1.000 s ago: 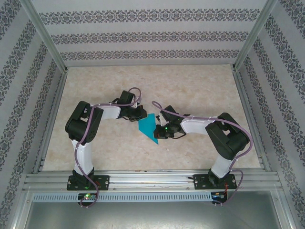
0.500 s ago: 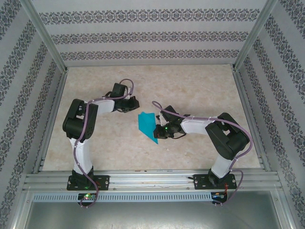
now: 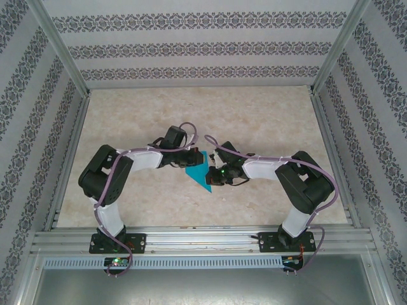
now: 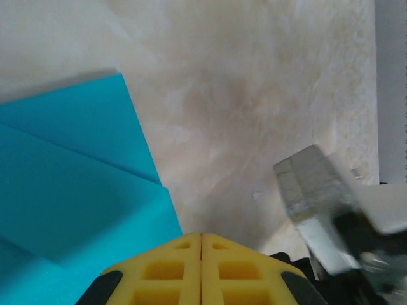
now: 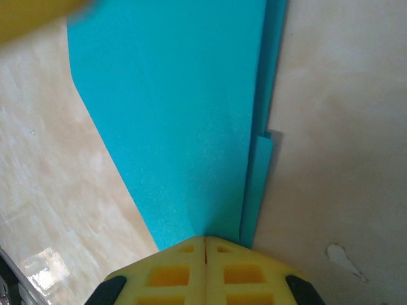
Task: Fold a paper plane with a square sheet of paper (fold left side to right side)
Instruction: Fourth fold the wing at the center of the table.
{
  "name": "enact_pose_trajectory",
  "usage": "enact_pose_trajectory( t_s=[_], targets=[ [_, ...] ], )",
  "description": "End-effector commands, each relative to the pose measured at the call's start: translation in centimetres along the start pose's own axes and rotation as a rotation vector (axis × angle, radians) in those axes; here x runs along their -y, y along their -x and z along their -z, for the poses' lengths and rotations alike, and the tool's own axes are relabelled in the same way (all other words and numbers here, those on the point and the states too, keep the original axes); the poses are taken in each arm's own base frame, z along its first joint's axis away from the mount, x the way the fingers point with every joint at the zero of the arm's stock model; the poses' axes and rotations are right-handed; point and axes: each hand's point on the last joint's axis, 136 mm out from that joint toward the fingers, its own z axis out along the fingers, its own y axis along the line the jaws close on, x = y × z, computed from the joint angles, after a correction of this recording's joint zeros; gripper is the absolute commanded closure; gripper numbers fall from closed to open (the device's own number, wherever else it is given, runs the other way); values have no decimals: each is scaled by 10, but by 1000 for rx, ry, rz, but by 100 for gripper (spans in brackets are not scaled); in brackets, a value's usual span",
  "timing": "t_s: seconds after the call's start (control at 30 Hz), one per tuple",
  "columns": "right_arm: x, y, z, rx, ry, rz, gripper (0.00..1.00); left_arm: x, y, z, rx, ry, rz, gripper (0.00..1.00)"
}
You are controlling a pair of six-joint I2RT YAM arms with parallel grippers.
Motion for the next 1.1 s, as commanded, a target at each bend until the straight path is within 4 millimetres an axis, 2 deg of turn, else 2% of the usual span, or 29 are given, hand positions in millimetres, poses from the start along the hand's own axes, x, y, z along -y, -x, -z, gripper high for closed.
enact_pose_trajectory(
  t_s=[0.0, 0.17, 0.33, 0.5, 0.67, 1.07],
  targets=[
    [46, -36, -4, -98, -155, -96, 100, -12, 4, -11, 3, 20, 40, 92],
    [39, -33, 0, -87, -135, -88, 100, -36, -3, -14, -10, 117, 72, 93],
    [16, -20, 10, -52, -66, -63, 100, -51, -10, -14, -16, 180, 93, 95],
    [-15, -4, 26, 0, 33, -23, 100, -57, -16, -17, -29, 191, 93, 97],
    [-33, 7, 23, 21, 120, -9, 100, -60, -18, -18, -34, 189, 95, 98],
    [-20, 18, -3, 10, 62, -25, 100, -64, -20, -20, -39, 204, 98, 100]
  ],
)
